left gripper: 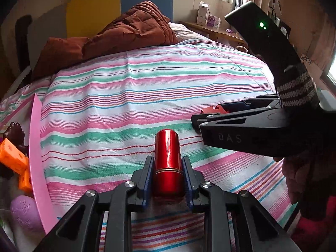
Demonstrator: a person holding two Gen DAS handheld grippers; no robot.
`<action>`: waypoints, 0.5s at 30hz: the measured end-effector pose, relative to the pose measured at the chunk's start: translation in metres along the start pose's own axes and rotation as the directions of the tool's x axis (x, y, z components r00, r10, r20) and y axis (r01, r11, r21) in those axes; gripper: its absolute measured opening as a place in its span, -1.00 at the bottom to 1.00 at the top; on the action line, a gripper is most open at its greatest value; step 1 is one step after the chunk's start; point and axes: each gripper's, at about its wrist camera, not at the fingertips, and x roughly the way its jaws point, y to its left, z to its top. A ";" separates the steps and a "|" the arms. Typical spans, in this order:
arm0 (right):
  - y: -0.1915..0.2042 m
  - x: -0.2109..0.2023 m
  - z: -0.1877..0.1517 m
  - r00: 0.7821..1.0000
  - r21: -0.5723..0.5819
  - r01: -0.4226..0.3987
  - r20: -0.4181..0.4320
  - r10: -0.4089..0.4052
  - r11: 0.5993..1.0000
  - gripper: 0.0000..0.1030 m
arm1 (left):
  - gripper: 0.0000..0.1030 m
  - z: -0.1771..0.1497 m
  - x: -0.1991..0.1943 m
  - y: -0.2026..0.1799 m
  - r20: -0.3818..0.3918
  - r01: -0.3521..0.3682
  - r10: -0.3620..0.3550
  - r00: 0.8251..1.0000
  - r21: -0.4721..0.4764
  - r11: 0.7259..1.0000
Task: Organize rigid objects
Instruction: 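Carry the red cylinder into the tray and open the left tool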
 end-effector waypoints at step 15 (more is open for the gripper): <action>0.006 0.000 -0.002 0.999 -0.055 0.023 0.046 -0.020 0.998 -0.05 | -0.49 0.008 -0.075 0.002 0.098 -0.005 0.006 0.995 -0.011 1.000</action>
